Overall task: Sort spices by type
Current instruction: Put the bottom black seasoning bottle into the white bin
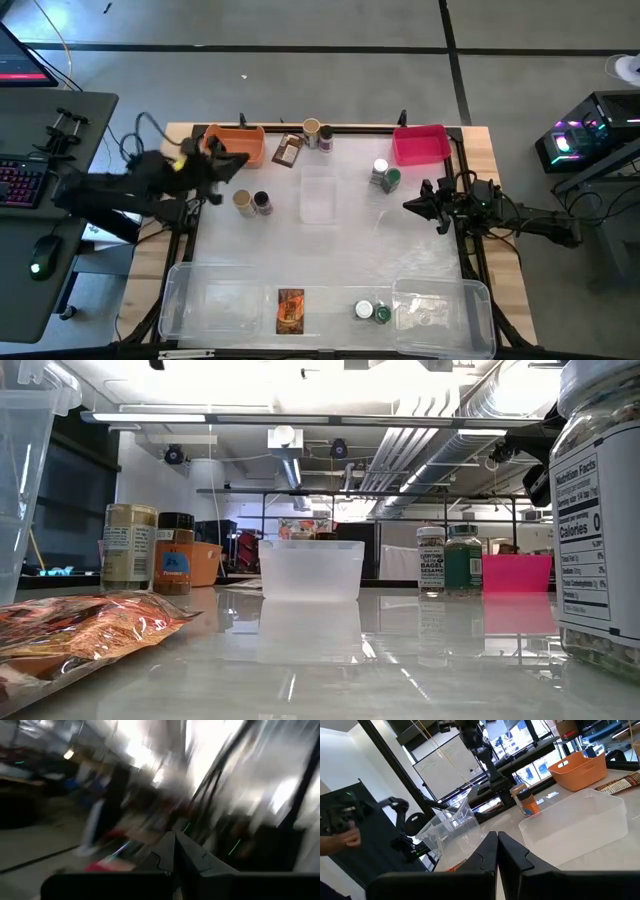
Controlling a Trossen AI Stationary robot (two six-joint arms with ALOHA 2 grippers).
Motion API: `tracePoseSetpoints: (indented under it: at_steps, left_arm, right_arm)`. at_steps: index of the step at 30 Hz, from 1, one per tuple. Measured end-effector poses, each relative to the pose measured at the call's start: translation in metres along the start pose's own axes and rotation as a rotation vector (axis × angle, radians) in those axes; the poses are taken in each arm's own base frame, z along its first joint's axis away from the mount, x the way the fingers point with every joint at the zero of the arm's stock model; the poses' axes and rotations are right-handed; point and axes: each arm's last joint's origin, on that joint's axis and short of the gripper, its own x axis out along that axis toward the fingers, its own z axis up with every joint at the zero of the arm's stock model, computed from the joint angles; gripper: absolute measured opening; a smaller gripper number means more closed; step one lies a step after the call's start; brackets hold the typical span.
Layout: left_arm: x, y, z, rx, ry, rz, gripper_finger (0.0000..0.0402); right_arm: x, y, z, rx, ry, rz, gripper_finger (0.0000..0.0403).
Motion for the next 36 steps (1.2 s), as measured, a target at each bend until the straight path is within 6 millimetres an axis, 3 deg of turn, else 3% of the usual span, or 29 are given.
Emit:
tracePoseSetpoints:
  at_steps: [3,7,12,18,23,30,36]
  left_arm:
    - [0.014,-0.004,0.017,0.192,0.227,0.054,0.0001]
    - [0.022,-0.001,0.033,0.279,0.441,0.125,0.0013]
    - [0.026,0.005,0.032,0.360,0.644,0.150,0.0082]
    - [0.029,0.014,0.002,0.283,0.946,0.230,0.0198]
    - [0.052,0.018,-0.032,0.209,1.190,0.183,0.0261]
    - [0.080,0.034,-0.079,0.265,1.466,0.134,0.0277]
    - [0.092,0.056,-0.099,0.227,1.571,0.207,0.0277]
  right_arm:
    - [0.000,0.000,0.000,0.000,0.000,0.000,0.0001]
    - [0.000,0.000,0.000,0.000,0.000,0.000,0.0001]
    - [0.000,0.000,-0.001,0.002,0.008,-0.005,0.0001]
    - [0.000,-0.002,-0.003,0.008,0.030,-0.018,0.0001]
    - [0.000,-0.002,-0.003,0.008,0.029,-0.018,0.0001]
    - [0.000,-0.002,-0.003,0.008,0.029,-0.018,0.0001]
    - [0.000,-0.002,-0.003,0.008,0.029,-0.017,0.0001]
